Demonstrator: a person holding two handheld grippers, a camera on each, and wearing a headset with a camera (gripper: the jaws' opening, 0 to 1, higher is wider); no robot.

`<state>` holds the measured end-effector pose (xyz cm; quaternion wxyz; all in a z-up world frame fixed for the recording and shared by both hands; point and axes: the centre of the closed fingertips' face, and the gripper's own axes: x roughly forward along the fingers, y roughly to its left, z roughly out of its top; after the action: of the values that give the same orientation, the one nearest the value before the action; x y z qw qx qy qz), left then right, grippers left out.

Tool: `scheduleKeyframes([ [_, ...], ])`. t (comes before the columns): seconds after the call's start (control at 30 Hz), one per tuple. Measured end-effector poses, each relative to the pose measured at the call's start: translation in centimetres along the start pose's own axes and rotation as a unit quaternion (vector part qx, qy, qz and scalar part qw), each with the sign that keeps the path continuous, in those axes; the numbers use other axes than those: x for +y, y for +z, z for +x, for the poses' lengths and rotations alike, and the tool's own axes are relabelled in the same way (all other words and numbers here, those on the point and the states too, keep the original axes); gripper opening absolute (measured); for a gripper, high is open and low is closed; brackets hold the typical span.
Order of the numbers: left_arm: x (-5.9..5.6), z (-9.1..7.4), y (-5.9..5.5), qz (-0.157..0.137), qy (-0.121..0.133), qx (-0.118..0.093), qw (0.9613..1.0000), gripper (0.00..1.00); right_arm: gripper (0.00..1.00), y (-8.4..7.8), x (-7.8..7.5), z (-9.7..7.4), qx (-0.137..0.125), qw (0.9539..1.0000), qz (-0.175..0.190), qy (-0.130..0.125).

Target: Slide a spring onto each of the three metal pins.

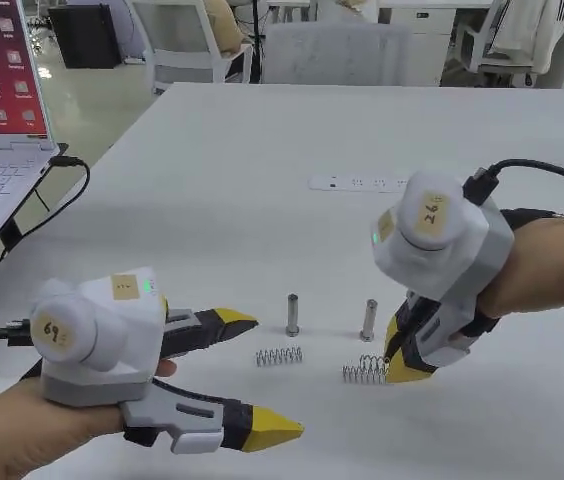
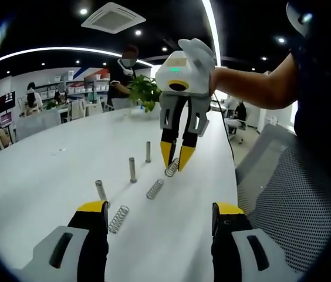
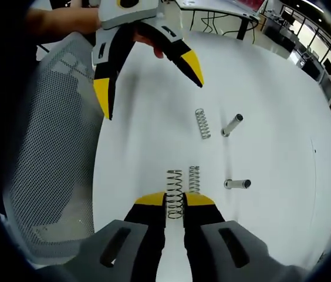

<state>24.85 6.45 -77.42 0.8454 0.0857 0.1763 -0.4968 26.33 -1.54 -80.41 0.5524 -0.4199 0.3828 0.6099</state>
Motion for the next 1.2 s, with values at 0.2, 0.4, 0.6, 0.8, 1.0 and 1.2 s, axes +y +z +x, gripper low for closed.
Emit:
scheduleKeyframes([
  [0.2,-0.2,0.2,0.2,0.003,-0.006,-0.004,1.0000,0.64,0.08,0.6,0.2,-0.1,-0.002,1.0000,-0.006,0.001],
  [0.4,-0.5,0.4,0.5,0.008,-0.012,-0.007,0.9999,0.61,0.08,1.1,0.5,-0.3,-0.003,0.9999,-0.012,0.001],
  [0.6,-0.6,0.7,0.8,0.013,-0.021,-0.007,0.9997,0.59,0.08,1.7,0.7,-0.2,-0.004,0.9998,-0.020,0.004],
  [0.8,-1.2,1.2,1.0,0.026,-0.039,0.000,0.9989,0.54,0.08,2.1,0.9,-0.2,-0.005,0.9997,-0.025,0.005],
  [1.0,-1.5,1.7,1.3,0.036,-0.050,0.000,0.9981,0.51,0.08,2.4,1.1,-0.1,-0.004,0.9996,-0.028,0.006],
  [1.2,-1.8,2.0,1.4,0.042,-0.061,0.001,0.9972,0.48,0.08,2.5,1.3,0.0,-0.001,0.9995,-0.031,0.009],
])
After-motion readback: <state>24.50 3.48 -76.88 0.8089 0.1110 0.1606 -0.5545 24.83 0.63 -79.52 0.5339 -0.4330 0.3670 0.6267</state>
